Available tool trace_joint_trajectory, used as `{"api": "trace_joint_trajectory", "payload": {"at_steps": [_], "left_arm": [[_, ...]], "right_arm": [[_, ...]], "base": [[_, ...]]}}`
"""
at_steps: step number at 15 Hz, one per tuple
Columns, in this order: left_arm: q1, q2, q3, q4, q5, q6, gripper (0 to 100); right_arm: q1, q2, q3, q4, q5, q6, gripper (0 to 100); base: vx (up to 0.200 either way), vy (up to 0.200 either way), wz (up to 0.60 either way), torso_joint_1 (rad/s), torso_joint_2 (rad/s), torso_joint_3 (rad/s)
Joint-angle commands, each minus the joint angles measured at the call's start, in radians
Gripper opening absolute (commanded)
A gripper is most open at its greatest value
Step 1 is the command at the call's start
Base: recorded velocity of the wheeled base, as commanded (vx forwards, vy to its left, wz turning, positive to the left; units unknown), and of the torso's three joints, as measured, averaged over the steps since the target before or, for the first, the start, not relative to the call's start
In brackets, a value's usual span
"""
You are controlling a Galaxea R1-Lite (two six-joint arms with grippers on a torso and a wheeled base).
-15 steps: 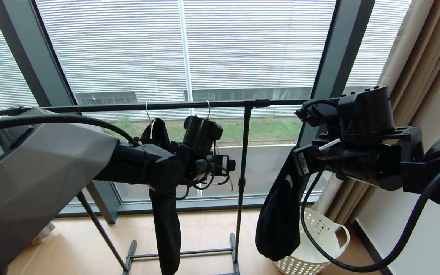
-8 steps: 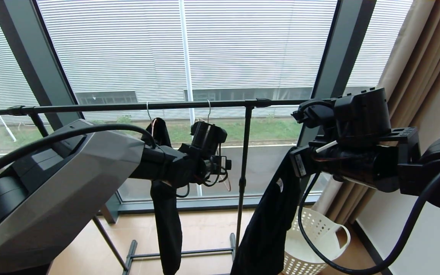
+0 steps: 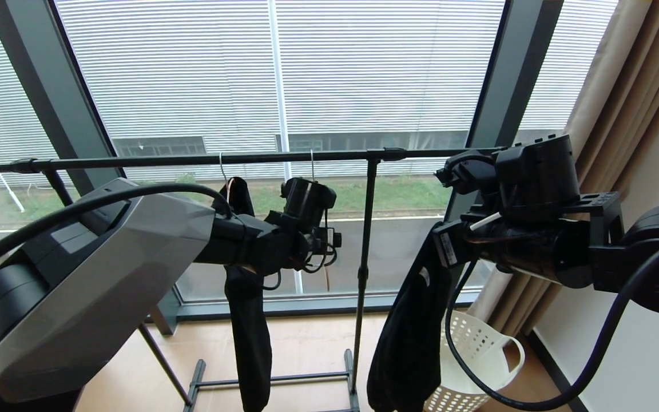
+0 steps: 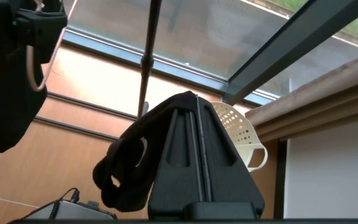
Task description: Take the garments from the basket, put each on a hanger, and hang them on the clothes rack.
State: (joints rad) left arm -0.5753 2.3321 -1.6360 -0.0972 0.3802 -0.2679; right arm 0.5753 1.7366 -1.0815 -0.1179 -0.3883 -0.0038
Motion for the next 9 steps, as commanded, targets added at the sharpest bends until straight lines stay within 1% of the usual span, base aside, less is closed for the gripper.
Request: {"api": "trace_joint_trajectory", "payload": {"at_steps": [1,4,7,8,9], "left_arm": [[0.012,0.039,-0.05,0.013,0.0,0.001,100],[0.026,0.082,-0.116,0.05,0.0,0.002,100],[0.028,0.093,-0.147,0.07,0.0,0.002,100],[0.028,0.095,-0.151,0.071,0.0,0.006,0],[0.028,0.096,-0.153,0.071,0.0,0.006,0]], "right_arm": [[0.0,0.001,0.0,0.0,0.0,0.001,0],[0.0,0.001,0.0,0.0,0.0,-0.001,0],[0.0,0.003,0.002,0.0,0.0,-0.001,0],[0.0,0.003,0.002,0.0,0.0,-0.001,0],[0.0,0.003,0.002,0.0,0.0,0.001,0]], "base": [[0.0,0.0,0.0,0.0,0.0,0.0],[0.0,0.0,0.0,0.0,0.0,0.0],[0.0,0.0,0.0,0.0,0.0,0.0],[0.0,0.0,0.0,0.0,0.0,0.0],[0.0,0.0,0.0,0.0,0.0,0.0]]}}
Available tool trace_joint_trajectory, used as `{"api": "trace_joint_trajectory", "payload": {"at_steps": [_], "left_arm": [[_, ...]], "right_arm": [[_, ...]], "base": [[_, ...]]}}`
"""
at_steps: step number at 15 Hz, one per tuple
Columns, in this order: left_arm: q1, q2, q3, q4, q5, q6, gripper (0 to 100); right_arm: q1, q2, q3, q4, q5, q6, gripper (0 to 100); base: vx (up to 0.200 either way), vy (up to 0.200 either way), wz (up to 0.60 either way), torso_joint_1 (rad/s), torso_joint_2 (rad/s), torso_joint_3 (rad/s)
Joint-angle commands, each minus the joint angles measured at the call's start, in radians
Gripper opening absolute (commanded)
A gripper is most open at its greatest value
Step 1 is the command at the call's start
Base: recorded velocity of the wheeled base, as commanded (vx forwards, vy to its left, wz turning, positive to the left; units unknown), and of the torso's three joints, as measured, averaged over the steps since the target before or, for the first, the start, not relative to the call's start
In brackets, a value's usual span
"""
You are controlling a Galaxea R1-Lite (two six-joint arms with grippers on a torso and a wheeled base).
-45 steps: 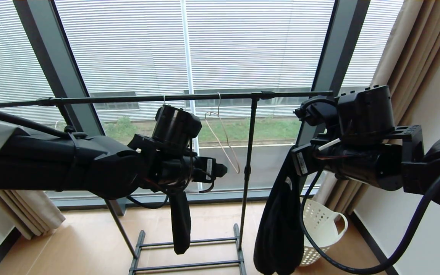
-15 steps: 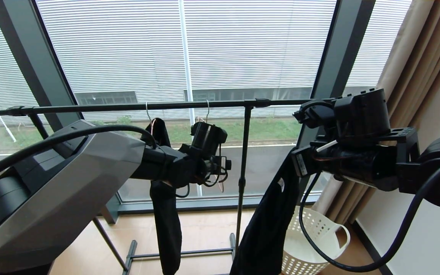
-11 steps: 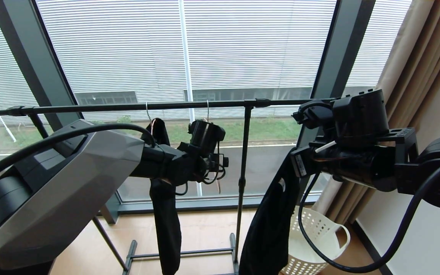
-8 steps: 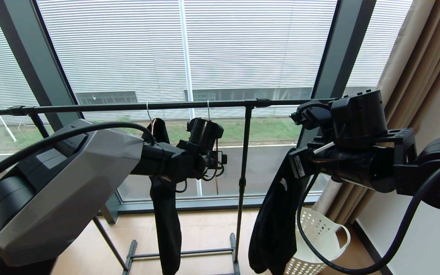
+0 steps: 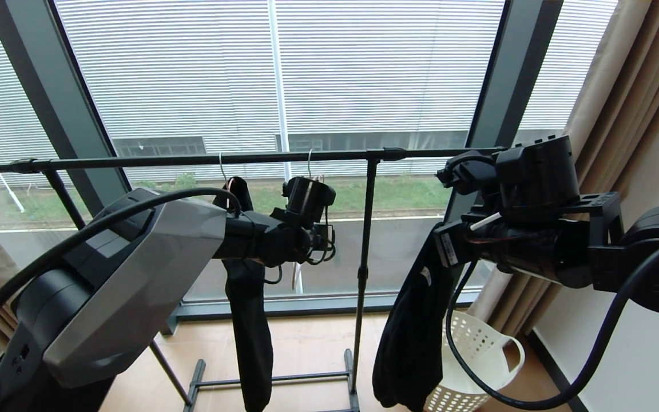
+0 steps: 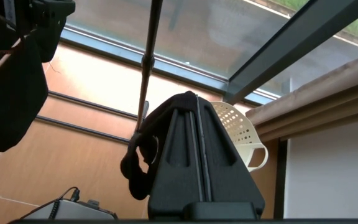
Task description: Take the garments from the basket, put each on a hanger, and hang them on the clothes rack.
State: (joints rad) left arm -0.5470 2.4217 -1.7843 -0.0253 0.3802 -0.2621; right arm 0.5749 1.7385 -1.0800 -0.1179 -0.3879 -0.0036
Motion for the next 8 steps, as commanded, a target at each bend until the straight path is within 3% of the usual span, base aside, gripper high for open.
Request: {"api": "trace_joint_trajectory", "payload": {"at_steps": [1,8], "left_arm": [[-0.001,0.005,-0.004,-0.001,0.0,0.0,0],[0.001,0.0,-0.006,-0.002,0.0,0.0,0]], "right_arm": [[0.0,0.001,0.005,0.0,0.0,-0.001,0],[0.002,0.001,0.005,-0.002,0.0,-0.001,0]], "base": [[0.0,0.0,0.0,0.0,0.0,0.0],[0.0,0.0,0.0,0.0,0.0,0.0]]}}
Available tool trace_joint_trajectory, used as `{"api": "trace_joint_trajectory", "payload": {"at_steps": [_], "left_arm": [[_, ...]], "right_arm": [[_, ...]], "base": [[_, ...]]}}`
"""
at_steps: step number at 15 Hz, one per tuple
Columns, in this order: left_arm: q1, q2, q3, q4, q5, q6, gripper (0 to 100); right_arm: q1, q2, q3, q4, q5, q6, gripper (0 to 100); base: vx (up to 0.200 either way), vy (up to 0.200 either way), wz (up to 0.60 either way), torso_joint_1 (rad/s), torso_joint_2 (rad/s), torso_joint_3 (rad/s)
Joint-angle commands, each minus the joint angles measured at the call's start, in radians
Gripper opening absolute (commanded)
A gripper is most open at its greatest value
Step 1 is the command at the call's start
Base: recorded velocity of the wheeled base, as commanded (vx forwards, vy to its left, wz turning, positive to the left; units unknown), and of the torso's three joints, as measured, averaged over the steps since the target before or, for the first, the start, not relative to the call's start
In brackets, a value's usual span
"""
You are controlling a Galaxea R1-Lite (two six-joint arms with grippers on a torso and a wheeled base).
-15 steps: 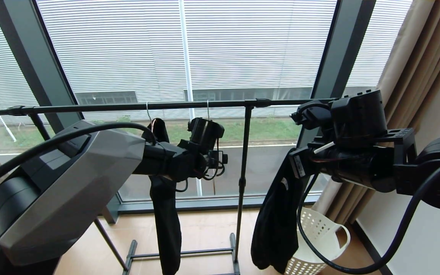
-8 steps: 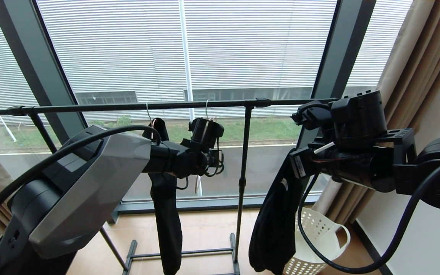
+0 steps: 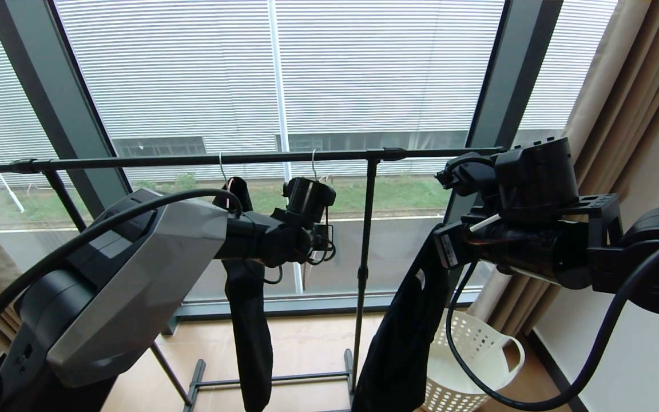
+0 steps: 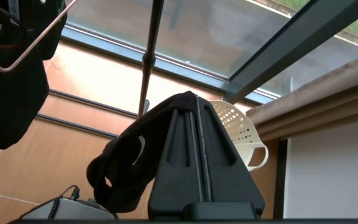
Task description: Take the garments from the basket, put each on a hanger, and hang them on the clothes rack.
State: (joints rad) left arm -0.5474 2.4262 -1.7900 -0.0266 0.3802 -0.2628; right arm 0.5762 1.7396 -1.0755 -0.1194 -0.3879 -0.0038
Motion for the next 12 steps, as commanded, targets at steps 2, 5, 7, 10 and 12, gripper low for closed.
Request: {"api": "trace_joint_trajectory", "payload": {"at_steps": [2,5,7,10,12], "left_arm": [[-0.002,-0.044,0.009,0.001,0.0,0.002,0],[-0.011,-0.11,0.052,0.001,-0.001,0.01,0],[-0.025,-0.151,0.101,-0.001,-0.003,0.013,0],[-0.057,-0.277,0.256,-0.009,-0.006,0.011,0],[-0.078,-0.343,0.327,-0.01,-0.007,0.013,0]], "right_arm": [[0.001,0.0,0.0,0.0,0.0,-0.001,0],[0.001,0.0,0.0,0.0,0.0,-0.001,0],[0.001,0.0,0.0,0.0,0.0,-0.001,0],[-0.001,0.0,0.0,0.0,0.0,-0.001,0],[0.001,0.001,0.0,0.0,0.0,-0.001,0]], "base": [[0.0,0.0,0.0,0.0,0.0,0.0],[0.0,0.0,0.0,0.0,0.0,0.0],[0.0,0.0,0.0,0.0,0.0,0.0],[0.0,0.0,0.0,0.0,0.0,0.0],[0.0,0.0,0.0,0.0,0.0,0.0]]}}
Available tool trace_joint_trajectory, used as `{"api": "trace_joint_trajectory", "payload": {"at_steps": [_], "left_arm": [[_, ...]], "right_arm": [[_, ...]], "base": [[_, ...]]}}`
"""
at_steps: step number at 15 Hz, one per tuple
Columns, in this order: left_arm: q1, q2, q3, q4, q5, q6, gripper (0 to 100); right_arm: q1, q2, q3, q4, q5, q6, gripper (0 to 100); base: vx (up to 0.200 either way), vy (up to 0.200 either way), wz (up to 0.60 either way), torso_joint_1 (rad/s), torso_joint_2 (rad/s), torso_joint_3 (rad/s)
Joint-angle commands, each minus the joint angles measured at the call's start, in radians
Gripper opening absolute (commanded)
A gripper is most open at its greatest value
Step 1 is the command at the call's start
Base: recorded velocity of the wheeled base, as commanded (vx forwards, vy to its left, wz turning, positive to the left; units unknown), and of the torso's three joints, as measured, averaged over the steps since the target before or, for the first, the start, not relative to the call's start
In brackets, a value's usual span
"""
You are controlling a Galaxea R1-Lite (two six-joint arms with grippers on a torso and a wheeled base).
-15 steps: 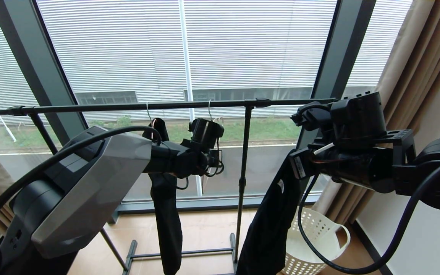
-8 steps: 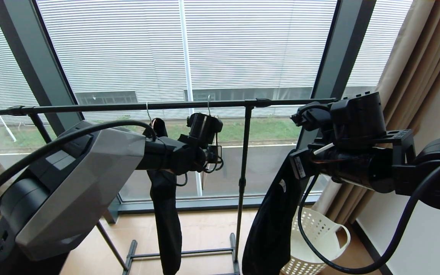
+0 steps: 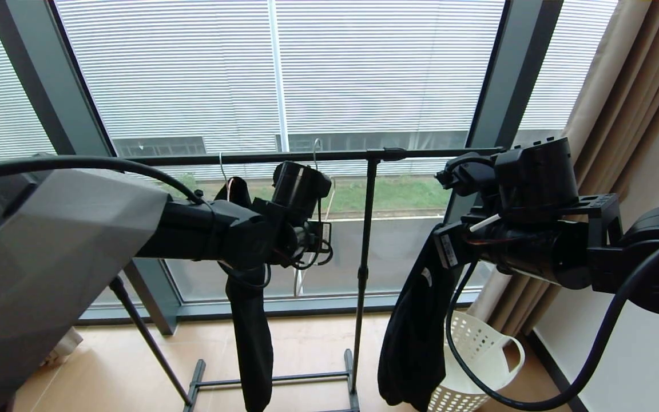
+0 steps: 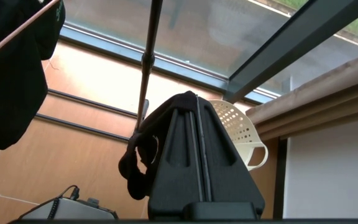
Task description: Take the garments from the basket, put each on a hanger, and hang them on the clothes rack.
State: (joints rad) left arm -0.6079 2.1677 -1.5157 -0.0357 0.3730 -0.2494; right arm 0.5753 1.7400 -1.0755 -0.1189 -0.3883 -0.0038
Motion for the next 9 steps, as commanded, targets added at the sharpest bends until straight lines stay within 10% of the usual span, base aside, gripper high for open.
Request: {"api": "trace_joint_trajectory", "payload": {"at_steps": [1,9], "left_arm": [[-0.03,-0.135,0.104,-0.012,-0.003,0.002,0],[-0.029,-0.419,0.724,-0.386,-0.117,0.226,0]], "right_arm": [[0.001,0.004,0.0,-0.001,0.0,-0.001,0],[0.001,0.019,0.0,-0.005,0.0,-0.001,0]], "base": [[0.0,0.0,0.0,0.0,0.0,0.0],[0.0,0.0,0.0,0.0,0.0,0.0]]}}
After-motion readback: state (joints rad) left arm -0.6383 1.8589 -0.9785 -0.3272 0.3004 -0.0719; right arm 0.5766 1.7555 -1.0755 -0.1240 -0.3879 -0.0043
